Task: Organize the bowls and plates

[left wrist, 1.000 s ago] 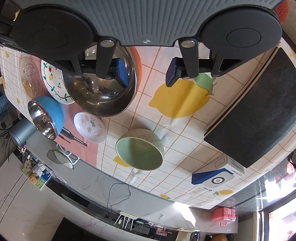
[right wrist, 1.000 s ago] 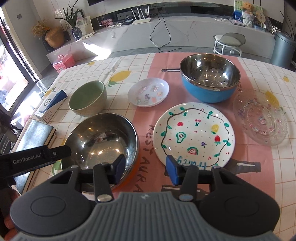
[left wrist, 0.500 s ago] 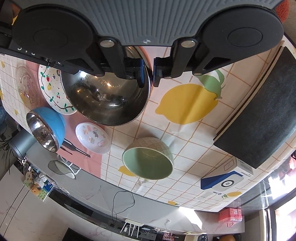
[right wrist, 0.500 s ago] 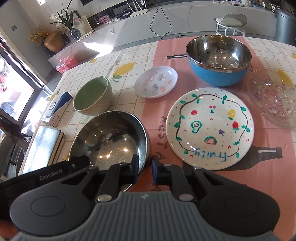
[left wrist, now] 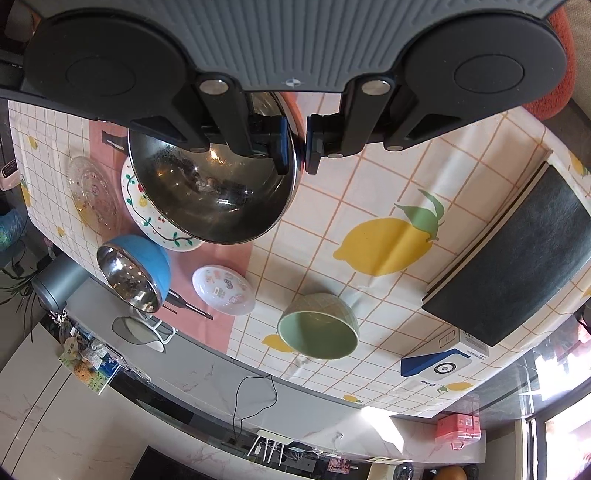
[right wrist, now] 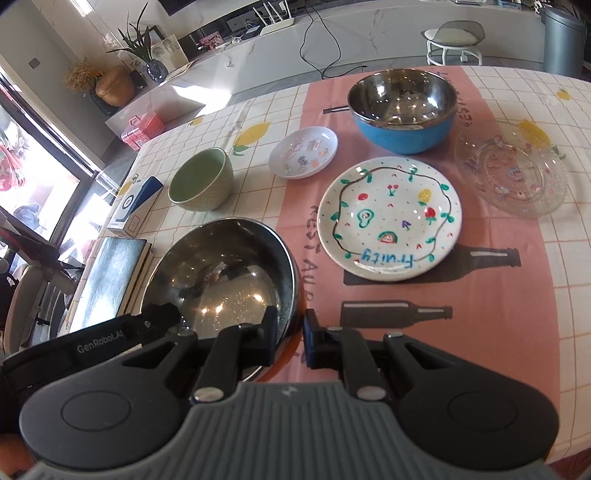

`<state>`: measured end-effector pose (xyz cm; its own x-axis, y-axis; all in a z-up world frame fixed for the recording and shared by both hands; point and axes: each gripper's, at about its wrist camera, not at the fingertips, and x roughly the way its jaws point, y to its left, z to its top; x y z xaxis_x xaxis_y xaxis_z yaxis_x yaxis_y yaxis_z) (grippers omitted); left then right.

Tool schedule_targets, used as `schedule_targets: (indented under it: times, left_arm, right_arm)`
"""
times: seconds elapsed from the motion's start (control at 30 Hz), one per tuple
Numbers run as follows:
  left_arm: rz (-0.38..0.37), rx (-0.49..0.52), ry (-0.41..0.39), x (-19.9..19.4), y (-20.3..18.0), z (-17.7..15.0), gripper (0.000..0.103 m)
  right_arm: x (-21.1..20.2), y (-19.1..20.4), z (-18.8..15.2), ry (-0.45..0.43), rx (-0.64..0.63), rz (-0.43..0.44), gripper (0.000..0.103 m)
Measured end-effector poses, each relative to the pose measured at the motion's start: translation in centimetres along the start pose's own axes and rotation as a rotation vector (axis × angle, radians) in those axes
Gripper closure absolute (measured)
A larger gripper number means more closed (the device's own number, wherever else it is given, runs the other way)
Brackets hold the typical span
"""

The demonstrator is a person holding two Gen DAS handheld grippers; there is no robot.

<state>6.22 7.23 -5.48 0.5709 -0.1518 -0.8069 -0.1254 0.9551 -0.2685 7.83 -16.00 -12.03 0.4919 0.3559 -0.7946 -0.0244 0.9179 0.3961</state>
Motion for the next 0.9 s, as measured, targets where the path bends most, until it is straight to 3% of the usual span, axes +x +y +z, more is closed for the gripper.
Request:
schedule_targets:
  times: [0.33, 0.9]
  left_arm:
    - [-0.005, 0.013, 0.059, 0.6, -1.3, -3.4, 0.093]
    - [-0.014, 0.013, 0.071, 1.8, -1.2, -4.3, 0.094]
  right_arm:
    - [-1.2, -3.4, -2.6, 0.057, 0.078, -0.005, 0.091]
    - [-0.6, -3.9, -3.3, 0.063, 0.072, -0.050, 0.092]
